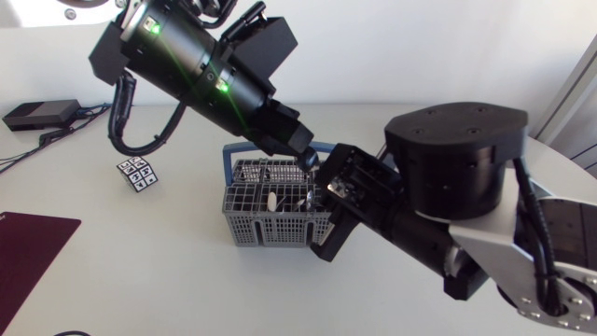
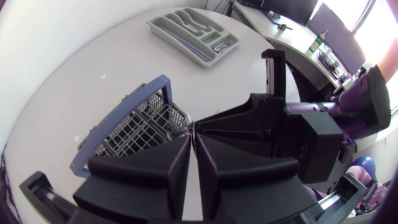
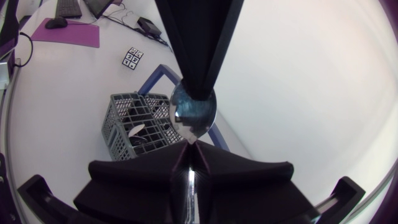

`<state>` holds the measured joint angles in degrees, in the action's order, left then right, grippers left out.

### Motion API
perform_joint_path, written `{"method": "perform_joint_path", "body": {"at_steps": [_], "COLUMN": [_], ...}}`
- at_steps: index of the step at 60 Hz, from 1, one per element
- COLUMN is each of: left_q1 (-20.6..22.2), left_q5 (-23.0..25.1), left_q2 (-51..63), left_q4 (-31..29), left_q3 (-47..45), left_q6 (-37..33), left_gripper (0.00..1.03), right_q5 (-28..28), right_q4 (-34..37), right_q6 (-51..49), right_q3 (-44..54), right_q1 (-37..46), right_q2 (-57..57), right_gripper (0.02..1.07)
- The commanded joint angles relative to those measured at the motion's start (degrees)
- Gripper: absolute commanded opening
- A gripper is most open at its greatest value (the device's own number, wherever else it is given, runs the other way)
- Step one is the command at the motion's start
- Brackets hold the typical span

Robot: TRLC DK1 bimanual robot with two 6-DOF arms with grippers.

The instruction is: Transfer all utensils from the basket to the drawer tray.

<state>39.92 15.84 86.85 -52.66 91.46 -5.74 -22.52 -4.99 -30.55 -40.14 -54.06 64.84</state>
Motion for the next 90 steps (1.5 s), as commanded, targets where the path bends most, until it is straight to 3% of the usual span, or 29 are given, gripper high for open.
{"method": "perform_joint_path", "body": {"at_steps": [1,13,24,33,43,61,71,90], "left_q1": [-0.28,-0.20,-0.37,-3.89,-7.14,-8.11,-8.11,-9.60], "left_q5": [0.69,0.69,0.69,0.60,0.51,-1.68,-2.92,-3.35], "left_q2": [-0.72,-0.80,-1.42,-1.95,-2.03,-3.35,-4.41,-5.64], "left_q4": [-0.42,-0.33,0.02,0.90,1.25,1.16,1.16,1.86], "left_q3": [1.88,2.32,4.43,7.50,7.15,1.62,-0.76,-5.15], "left_q6": [1.69,2.22,1.87,1.43,-1.03,-5.69,-7.09,-10.26], "left_gripper": [0.15,0.20,0.47,0.66,0.71,0.75,0.80,0.81], "right_q5": [0.38,0.81,2.40,4.42,15.58,47.05,54.25,61.37], "right_q4": [0.78,2.27,4.12,6.66,12.03,20.46,22.84,26.88], "right_q6": [-0.48,-0.22,-0.22,-0.39,-2.06,-14.02,-23.77,-43.81], "right_q3": [1.56,2.17,3.05,4.11,5.51,4.28,3.40,-2.84], "right_q1": [-0.60,-0.52,-0.17,2.12,13.11,47.38,58.63,74.37], "right_q2": [-0.94,-1.65,-3.67,-7.89,-13.42,-14.57,-9.82,6.53], "right_gripper": [0.08,0.08,0.08,0.08,0.08,0.08,0.08,0.08]}}
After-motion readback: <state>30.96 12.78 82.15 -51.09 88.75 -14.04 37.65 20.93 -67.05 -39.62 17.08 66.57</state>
